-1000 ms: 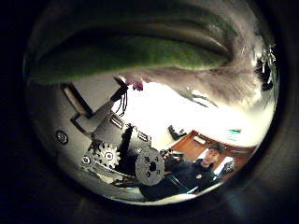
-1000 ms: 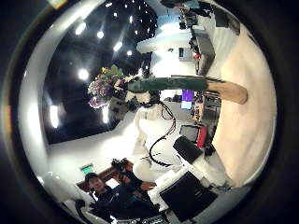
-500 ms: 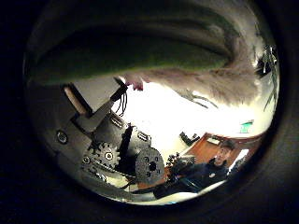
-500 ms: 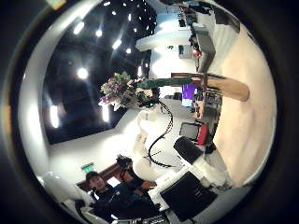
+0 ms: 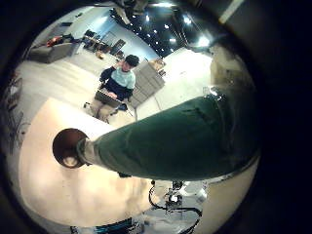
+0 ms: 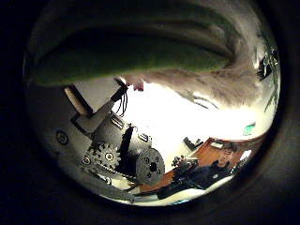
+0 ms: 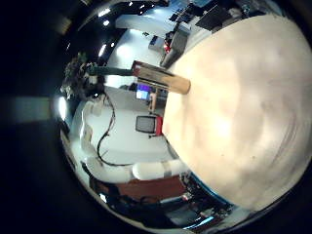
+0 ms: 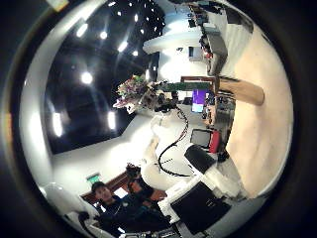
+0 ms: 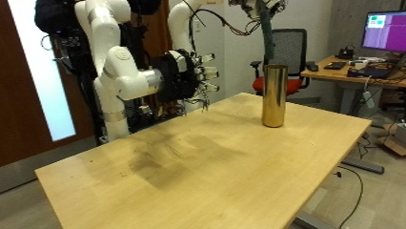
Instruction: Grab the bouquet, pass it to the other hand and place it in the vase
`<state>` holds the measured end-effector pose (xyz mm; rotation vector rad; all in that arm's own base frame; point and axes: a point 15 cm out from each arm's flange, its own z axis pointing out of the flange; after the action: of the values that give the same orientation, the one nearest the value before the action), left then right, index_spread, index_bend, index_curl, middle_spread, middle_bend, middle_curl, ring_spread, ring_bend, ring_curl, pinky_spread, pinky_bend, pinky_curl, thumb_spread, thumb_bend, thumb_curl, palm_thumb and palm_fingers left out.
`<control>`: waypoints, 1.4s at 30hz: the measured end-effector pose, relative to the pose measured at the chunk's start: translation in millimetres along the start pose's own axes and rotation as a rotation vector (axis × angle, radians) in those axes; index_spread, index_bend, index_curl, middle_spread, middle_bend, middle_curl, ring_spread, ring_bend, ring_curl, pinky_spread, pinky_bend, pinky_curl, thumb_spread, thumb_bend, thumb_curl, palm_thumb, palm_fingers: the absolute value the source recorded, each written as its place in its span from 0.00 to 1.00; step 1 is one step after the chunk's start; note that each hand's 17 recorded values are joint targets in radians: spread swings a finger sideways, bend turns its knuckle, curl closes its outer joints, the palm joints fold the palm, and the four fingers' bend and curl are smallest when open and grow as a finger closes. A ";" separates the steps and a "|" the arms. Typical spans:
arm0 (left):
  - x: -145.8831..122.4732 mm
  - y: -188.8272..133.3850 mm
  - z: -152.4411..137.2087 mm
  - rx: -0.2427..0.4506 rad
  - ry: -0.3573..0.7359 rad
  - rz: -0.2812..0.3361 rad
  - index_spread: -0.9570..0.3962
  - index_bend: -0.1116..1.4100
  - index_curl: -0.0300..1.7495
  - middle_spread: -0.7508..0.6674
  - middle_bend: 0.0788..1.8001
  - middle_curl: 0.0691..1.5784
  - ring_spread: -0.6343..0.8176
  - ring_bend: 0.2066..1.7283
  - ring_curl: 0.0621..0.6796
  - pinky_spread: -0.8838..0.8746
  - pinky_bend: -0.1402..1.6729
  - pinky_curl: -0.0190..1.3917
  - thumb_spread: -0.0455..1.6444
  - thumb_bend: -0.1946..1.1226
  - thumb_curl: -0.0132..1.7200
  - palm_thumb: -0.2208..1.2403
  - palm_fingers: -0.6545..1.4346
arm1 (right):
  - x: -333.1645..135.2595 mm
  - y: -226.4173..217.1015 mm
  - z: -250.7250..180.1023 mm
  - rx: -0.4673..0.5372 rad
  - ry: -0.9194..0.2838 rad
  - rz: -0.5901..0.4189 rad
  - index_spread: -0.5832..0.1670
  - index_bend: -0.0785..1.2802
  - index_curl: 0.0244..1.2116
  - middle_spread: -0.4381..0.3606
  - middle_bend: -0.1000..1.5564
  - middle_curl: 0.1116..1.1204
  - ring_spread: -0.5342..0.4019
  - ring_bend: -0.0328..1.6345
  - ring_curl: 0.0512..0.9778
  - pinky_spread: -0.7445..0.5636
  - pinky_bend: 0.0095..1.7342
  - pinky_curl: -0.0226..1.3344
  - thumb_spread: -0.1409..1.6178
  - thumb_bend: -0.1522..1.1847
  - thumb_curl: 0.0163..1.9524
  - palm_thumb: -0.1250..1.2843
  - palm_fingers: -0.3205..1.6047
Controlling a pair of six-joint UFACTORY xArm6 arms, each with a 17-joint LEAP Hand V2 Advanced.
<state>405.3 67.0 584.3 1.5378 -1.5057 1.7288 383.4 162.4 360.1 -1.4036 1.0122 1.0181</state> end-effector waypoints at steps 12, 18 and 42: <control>-5.8 -1.4 -1.7 0.003 -0.003 -0.006 0.25 0.28 0.90 0.15 0.59 0.64 0.16 0.78 0.86 0.17 0.67 0.54 0.08 0.13 0.54 0.93 0.83 | 2.0 0.2 3.0 -0.007 -0.003 0.003 0.38 0.18 0.20 0.70 0.17 0.18 0.76 0.28 0.22 0.83 0.26 0.24 0.61 0.09 0.24 0.67 0.19; -7.2 -3.6 -2.5 0.005 -0.002 -0.007 0.26 0.28 0.90 0.15 0.59 0.64 0.16 0.78 0.86 0.17 0.66 0.54 0.09 0.13 0.54 0.93 0.83 | 3.3 -0.4 2.2 -0.006 -0.003 0.006 0.38 0.18 0.21 0.70 0.17 0.18 0.76 0.28 0.22 0.83 0.26 0.24 0.61 0.09 0.24 0.67 0.19; -34.5 -15.4 -6.7 -0.003 -0.008 -0.036 0.31 0.28 0.92 0.15 0.58 0.65 0.15 0.77 0.87 0.16 0.66 0.55 0.09 0.13 0.55 0.93 0.82 | 2.6 -1.7 3.0 -0.009 -0.003 0.004 0.39 0.18 0.22 0.71 0.17 0.18 0.76 0.28 0.21 0.84 0.25 0.24 0.61 0.09 0.24 0.67 0.20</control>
<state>426.1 90.4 562.2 1.5618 -1.4751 1.7018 385.6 165.4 357.9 -1.4072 1.0101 1.0288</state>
